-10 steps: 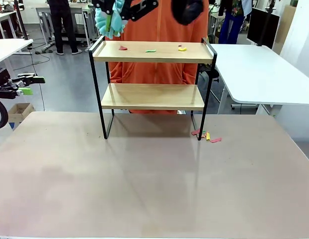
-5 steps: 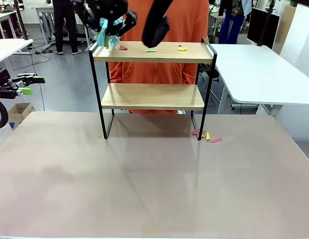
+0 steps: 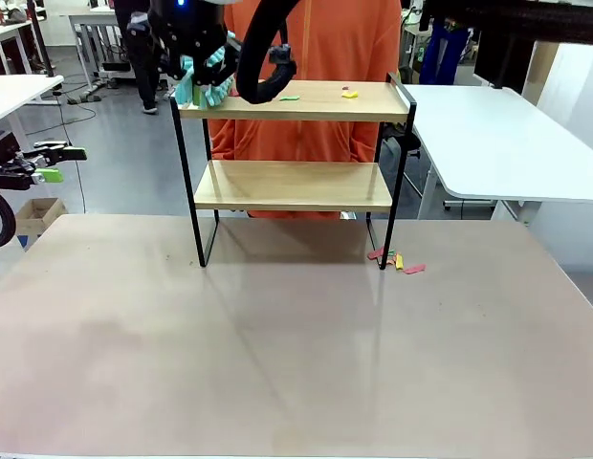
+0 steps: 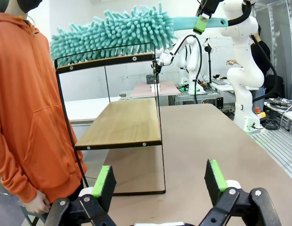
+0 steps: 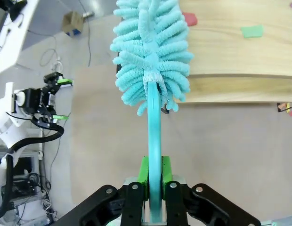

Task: Clean the shelf.
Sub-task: Clean the specific section of the Shelf indicated by the human with the Duster.

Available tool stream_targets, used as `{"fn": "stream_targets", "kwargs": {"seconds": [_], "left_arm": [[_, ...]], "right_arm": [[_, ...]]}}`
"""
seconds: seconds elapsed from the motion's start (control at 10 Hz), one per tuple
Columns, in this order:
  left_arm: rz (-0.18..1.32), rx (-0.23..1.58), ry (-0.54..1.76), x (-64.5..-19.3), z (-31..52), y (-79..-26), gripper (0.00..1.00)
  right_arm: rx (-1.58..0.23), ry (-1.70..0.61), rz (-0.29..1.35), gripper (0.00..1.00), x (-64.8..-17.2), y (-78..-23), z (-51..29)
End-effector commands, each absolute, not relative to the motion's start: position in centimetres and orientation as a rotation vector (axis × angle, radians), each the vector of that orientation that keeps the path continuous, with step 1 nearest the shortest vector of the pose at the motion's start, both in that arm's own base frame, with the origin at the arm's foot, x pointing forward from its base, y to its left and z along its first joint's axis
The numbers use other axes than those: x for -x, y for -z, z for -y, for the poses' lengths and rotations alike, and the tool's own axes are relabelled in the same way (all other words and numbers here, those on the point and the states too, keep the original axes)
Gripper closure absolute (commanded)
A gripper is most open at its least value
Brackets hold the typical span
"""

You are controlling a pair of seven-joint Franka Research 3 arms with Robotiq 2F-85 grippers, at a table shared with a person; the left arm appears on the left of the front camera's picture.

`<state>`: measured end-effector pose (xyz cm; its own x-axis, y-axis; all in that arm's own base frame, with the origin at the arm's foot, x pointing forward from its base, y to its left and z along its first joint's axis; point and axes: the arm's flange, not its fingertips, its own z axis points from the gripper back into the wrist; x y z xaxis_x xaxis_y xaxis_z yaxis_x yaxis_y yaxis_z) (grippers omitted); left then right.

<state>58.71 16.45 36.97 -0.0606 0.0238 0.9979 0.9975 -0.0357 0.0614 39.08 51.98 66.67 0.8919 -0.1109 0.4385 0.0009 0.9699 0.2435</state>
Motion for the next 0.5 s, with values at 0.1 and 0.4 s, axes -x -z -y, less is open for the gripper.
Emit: {"fn": "stream_targets", "kwargs": {"seconds": [0.1, 0.4], "left_arm": [[1.259, 1.219, 1.280, -58.60, -16.41, -37.33, 0.00], [1.259, 1.219, 1.280, -58.60, -16.41, -37.33, 0.00]], "right_arm": [[-0.243, 0.047, 0.413, 0.87, -38.77, -66.28, -52.30], [-0.235, 0.054, 0.443, 0.87, -39.15, -65.77, -52.38]]}}
